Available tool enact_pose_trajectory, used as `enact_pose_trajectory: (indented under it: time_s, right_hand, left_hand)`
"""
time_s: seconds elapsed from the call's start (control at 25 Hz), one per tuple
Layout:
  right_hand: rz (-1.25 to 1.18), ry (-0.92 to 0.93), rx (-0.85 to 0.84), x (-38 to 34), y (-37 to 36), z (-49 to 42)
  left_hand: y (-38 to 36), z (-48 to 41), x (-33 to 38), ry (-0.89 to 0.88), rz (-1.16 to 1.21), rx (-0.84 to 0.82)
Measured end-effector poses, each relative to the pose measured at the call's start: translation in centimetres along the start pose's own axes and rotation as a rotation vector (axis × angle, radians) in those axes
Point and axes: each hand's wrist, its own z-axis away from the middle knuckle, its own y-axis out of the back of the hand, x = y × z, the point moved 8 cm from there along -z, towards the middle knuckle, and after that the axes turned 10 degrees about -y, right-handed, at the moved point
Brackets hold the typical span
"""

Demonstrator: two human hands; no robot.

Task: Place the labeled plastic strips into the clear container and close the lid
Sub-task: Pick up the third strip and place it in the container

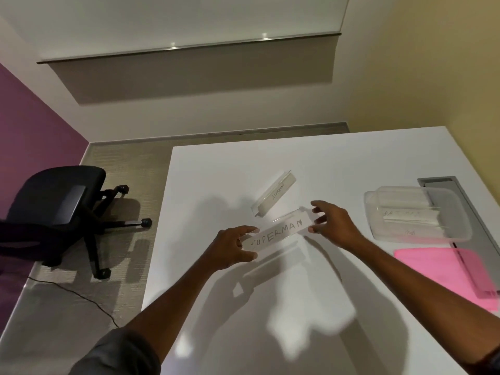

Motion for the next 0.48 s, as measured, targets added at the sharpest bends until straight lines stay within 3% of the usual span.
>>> enact_pose_trajectory:
  time_s: [0.12,0.36,0.48]
  right_hand:
    - [0.058,0.099,-0.027,1.4,3.1,0.2]
    - [0.037,0.122,-0.06,5.0,8.6,1.2]
    - [0.215,0.149,-0.059,6.2,11.3,1.8]
  left_hand:
    - [-1.2,-1.7,2.3,-0.053,-0.034,-0.026]
    - [-4.0,-5.7,7.5,-0.137,-0.06,-0.076]
    - [-5.8,-7.9,10.2,-0.166,-0.108,-0.105]
